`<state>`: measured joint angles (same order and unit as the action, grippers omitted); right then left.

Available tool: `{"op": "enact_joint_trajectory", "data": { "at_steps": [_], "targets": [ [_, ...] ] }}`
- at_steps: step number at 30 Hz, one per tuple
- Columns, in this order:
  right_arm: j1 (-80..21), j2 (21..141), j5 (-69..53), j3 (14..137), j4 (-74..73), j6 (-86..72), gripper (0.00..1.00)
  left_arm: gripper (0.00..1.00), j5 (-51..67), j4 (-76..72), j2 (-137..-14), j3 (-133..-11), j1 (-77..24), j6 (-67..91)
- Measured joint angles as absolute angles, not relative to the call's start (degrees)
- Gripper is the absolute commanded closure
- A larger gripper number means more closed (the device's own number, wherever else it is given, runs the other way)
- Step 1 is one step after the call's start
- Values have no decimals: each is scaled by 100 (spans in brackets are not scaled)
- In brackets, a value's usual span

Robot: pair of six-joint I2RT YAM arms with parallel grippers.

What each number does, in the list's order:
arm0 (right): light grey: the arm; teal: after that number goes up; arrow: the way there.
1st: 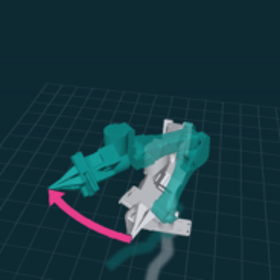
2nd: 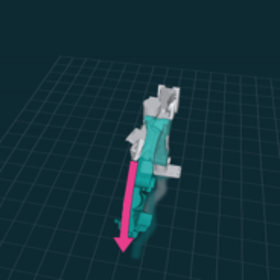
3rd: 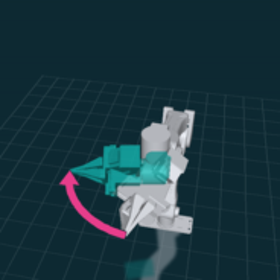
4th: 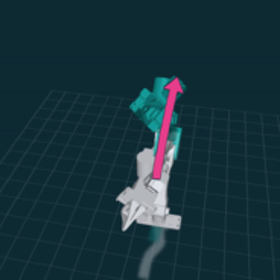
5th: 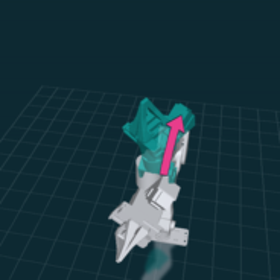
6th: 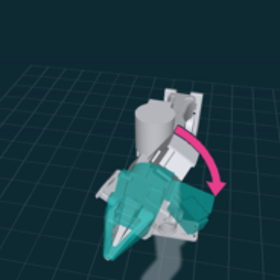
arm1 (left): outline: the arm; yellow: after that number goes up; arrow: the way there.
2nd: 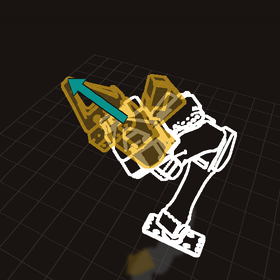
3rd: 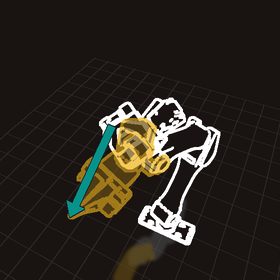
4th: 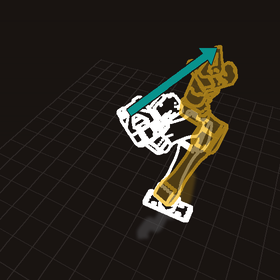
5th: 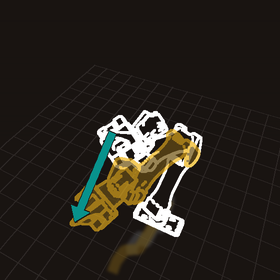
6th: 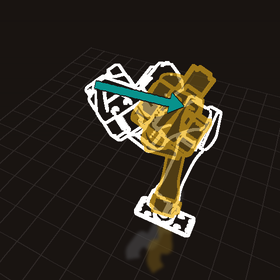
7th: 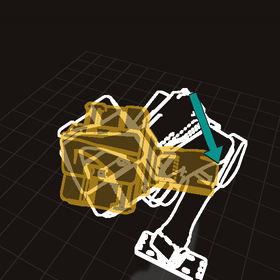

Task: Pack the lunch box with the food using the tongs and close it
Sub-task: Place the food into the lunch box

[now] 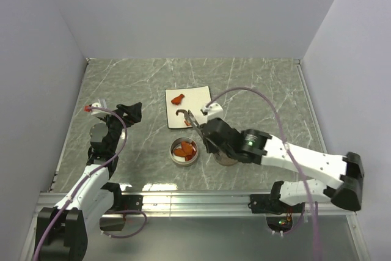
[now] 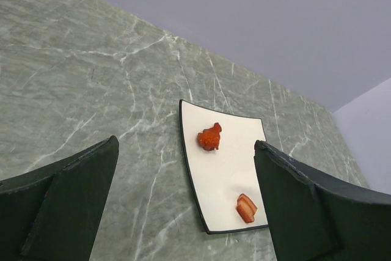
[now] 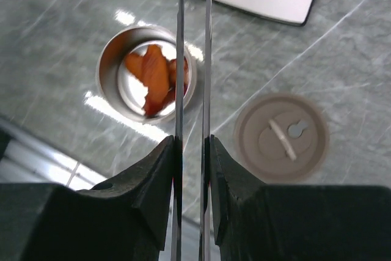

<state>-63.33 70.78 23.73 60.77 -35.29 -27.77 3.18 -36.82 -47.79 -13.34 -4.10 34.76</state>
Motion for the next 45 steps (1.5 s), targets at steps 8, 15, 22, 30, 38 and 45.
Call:
{"op": "enact_joint_trajectory", "data": {
  "at_steps": [8,15,22,30,38,45],
  "targets": [
    [-7153,5841,2473,5566,-4123,-3188,82,1,320,-3682,-4779,-1334,-403,3476],
    [-7673,5822,2456,5312,-4298,-3262,82,1,318,-3682,-4779,-1334,-403,3476],
    [-7946,6077,2447,5299,-4421,-3378,81,0,320,-3682,-4779,-1334,-403,3479],
    [-8344,6141,2519,5325,-4659,-3599,81,1,320,-3682,-4783,-1334,-403,3479],
    [-8543,6469,2609,5435,-4799,-3701,77,0,320,-3682,-4781,-1334,-403,3481],
    [-8600,6504,2755,5529,-4888,-3789,71,1,320,-3682,-4779,-1334,-403,3481]
  ]
}}
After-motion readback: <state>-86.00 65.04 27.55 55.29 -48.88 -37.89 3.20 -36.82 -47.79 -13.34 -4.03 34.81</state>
